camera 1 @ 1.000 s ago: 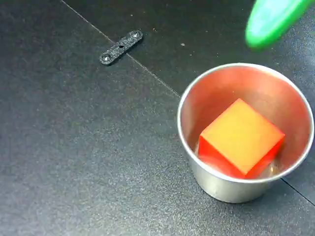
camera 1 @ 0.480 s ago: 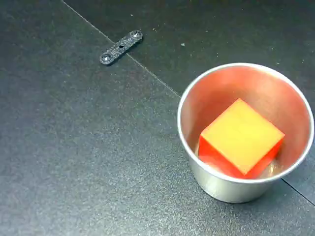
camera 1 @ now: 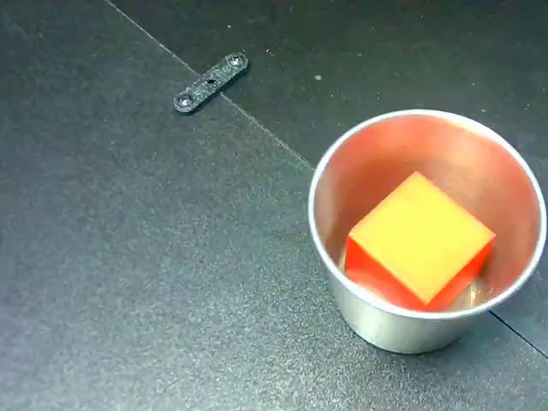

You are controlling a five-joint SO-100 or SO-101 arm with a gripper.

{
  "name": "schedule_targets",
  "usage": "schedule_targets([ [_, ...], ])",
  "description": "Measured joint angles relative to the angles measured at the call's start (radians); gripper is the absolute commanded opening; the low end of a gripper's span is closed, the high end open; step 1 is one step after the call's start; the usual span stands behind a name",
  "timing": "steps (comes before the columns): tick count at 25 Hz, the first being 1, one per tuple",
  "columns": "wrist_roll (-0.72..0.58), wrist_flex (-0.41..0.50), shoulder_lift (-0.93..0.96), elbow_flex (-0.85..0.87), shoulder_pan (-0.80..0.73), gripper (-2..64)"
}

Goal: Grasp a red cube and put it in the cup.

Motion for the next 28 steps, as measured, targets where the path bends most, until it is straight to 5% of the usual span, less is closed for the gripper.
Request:
schedule_targets([
  [28,-0.008,0.021,0.077,-0.002,0.009,39.8],
])
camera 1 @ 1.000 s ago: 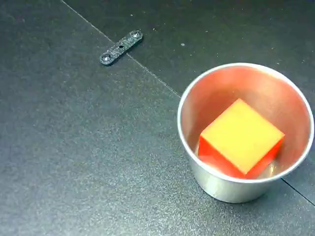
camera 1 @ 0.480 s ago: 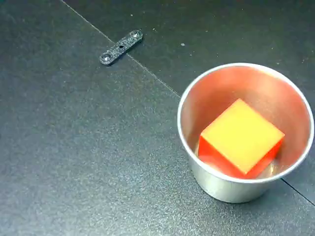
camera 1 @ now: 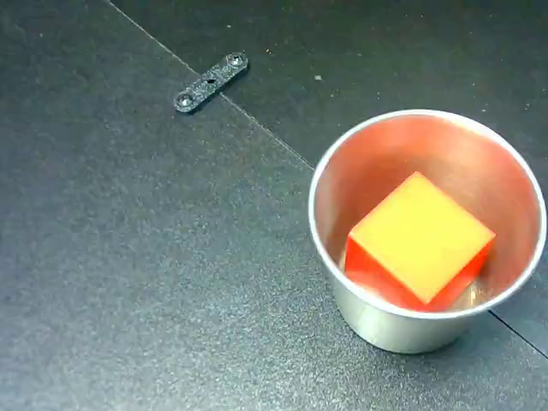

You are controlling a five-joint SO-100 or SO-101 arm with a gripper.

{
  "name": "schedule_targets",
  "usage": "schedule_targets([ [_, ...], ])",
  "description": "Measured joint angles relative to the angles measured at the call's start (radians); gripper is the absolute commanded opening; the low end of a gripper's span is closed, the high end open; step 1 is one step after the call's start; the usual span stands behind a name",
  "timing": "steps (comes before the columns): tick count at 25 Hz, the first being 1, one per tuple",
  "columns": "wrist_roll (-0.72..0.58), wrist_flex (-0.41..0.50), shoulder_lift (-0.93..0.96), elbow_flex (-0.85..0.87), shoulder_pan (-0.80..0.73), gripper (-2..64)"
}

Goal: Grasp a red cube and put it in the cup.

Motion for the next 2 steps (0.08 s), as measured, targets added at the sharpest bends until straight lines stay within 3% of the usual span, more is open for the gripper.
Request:
schedule_targets([
  [2,0.0,0.0,0.0,0.0,0.0,39.8],
])
